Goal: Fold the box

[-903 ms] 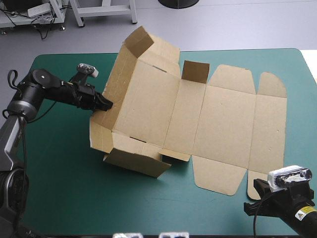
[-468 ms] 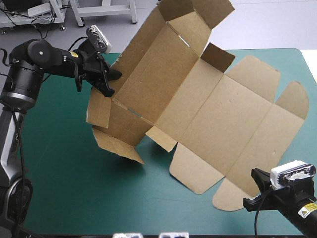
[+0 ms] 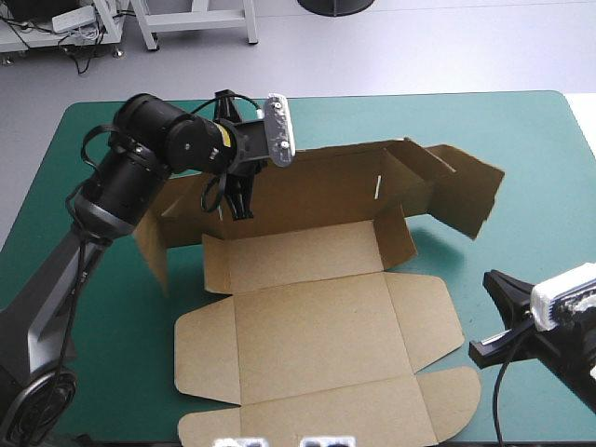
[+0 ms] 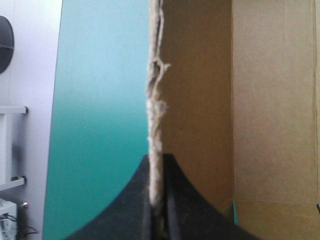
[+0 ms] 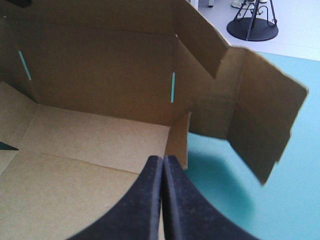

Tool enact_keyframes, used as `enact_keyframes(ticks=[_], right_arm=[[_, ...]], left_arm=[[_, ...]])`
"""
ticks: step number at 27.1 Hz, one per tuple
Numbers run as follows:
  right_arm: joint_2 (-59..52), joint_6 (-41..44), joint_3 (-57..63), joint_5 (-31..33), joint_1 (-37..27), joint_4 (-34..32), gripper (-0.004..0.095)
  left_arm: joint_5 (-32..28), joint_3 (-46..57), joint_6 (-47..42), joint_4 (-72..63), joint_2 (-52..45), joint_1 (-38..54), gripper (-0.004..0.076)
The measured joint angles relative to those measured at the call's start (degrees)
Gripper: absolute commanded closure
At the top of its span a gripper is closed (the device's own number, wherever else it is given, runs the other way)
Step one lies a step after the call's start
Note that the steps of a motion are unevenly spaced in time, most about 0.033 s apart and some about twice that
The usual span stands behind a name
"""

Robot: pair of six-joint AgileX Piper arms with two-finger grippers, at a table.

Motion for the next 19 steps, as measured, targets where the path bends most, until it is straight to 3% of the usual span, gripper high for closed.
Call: enact_keyframes(ticks=[5,14,16,19], right_arm=[[6.24,-2.34,-7.77,0.25,0.0,0.56,0.0928],[18.23,-3.47,-22.04,2.1,0.0,0.33,0.0928],[21.31,-3.47,-24.41,2.14,0.0,0.33,0.0928],[28.6,-3.47,-29.14,3.5,0.0,0.22,0.0928]], left_arm=[[-2.25,0.0,-2.47,8.9,0.0,-5.69,0.0733],[-8.73,5.14,-0.11,13.12,-0.56,-6.62,0.0733],[-12.86,8.58,0.1,14.27,-1.26,-6.62,0.0733],[-26.01,15.86,-0.14,15.48,-2.58,-6.62,0.0733]])
